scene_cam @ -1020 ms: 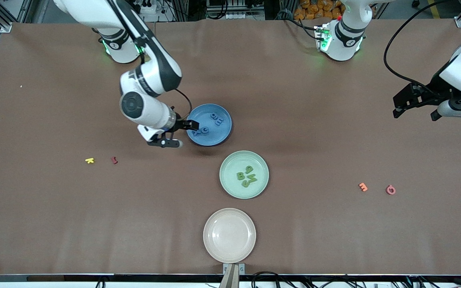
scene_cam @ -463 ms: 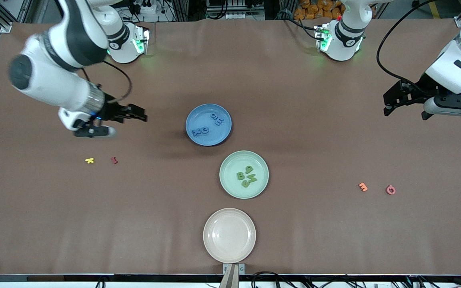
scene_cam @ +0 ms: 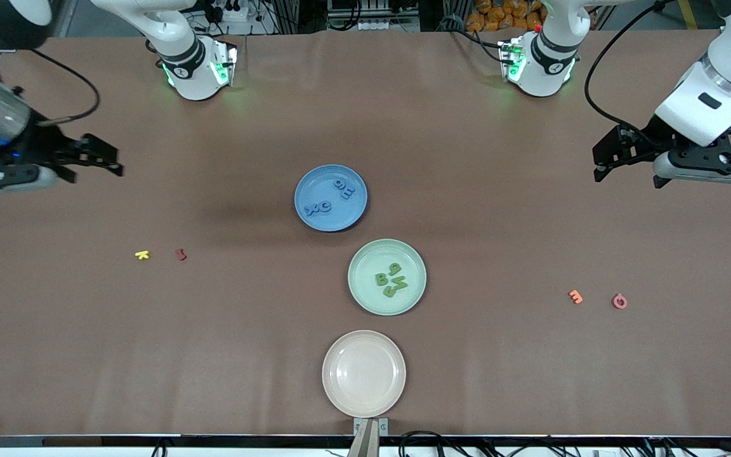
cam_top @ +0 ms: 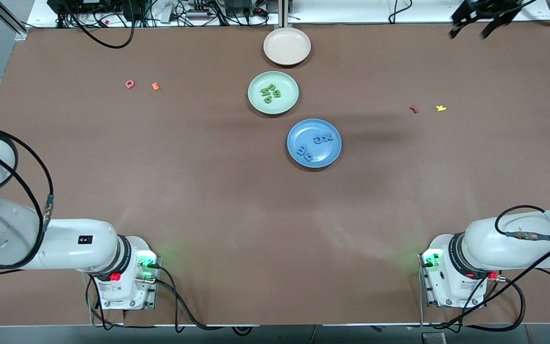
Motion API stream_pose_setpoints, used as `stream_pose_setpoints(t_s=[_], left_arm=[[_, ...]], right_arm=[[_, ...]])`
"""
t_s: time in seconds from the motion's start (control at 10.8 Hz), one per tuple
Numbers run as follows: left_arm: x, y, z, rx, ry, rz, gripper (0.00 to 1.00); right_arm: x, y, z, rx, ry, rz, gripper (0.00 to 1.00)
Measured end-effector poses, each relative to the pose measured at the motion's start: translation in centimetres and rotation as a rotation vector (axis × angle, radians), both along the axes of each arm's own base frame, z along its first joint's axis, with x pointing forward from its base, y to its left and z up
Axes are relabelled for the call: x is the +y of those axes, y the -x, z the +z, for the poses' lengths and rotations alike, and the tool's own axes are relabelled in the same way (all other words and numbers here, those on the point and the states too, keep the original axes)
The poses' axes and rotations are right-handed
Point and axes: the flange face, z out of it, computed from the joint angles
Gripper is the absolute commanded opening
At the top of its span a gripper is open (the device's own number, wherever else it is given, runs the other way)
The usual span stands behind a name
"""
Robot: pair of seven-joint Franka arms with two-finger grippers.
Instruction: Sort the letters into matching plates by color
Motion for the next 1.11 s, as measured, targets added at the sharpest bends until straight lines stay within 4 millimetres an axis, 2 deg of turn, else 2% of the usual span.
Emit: stream_pose_setpoints(t_s=[0.09, 0.37, 0.65, 1.11], left_arm=[[0.2, 0.0, 0.0, 0.001, 0.001, 0.013, 1.00], [2.1, -0.5, -0.2, 0.005, 0.001, 0.051, 1.00], [3.5, -0.8, -0.4, 0.009, 0.001, 0.075, 1.00], [3.7, -0.8, -0.5, 0.010, 0.000, 0.078, 1.00]], right_arm=[[-1.1, -0.1, 1.6, -0.017, 0.033, -0.004, 1.00], [-2.2, -0.2, 5.6, -0.080, 0.063, -0.017, 1.00], [-3.8, -0.2, 6.5, -0.091, 0.066, -0.045, 1.00], [-0.9, -0.9, 8.2, -0.106, 0.059, 0.008, 1.00]])
